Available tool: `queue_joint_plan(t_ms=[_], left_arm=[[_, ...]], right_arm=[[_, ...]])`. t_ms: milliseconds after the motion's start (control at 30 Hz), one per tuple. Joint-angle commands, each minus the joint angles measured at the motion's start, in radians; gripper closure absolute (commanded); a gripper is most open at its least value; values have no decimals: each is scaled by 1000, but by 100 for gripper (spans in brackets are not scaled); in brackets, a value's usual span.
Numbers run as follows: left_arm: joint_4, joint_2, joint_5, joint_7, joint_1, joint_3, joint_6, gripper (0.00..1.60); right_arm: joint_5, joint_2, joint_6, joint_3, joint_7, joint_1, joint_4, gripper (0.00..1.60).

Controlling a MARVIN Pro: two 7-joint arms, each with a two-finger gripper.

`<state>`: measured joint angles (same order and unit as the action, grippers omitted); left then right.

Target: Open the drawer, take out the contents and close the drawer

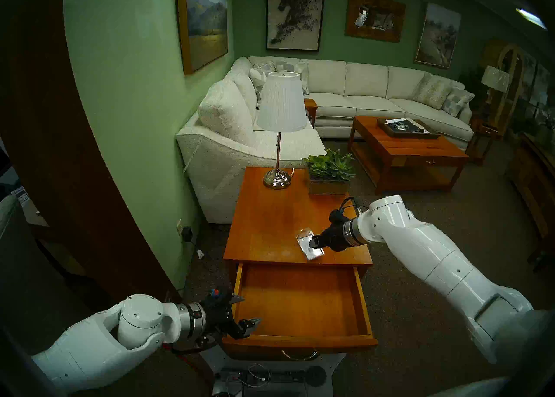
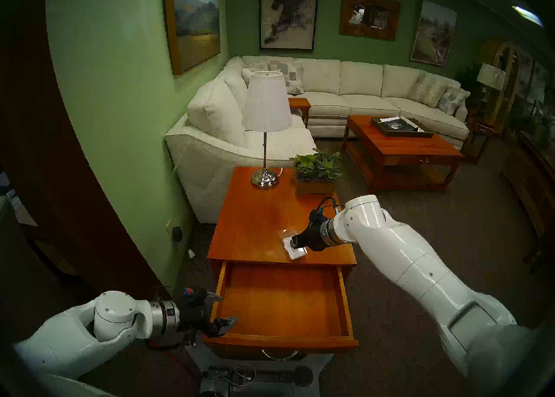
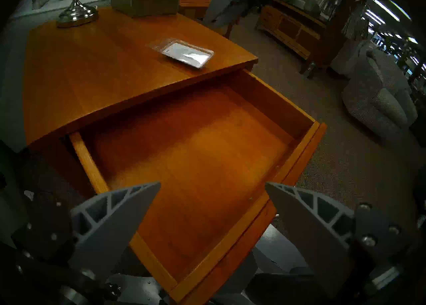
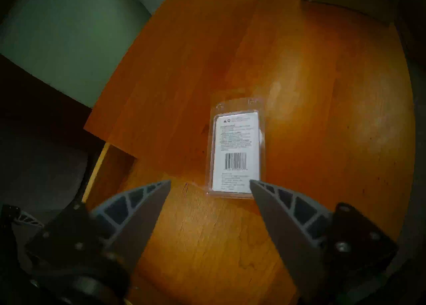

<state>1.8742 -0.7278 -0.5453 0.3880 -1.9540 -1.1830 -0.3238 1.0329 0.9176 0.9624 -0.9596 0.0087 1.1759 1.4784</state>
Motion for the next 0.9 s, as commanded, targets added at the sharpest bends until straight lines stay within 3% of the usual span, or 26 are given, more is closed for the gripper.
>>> queue_joint_plan(t_ms=[0,867], left_arm=[[16,-3,-1,2,12,-5,5,0],[15,-10,0,3,14,-6,6,0]], right_arm=[[-1,-107,-2,-34,2,41,118,0],[-5,-352,-49,-89,-3,261,463,0]])
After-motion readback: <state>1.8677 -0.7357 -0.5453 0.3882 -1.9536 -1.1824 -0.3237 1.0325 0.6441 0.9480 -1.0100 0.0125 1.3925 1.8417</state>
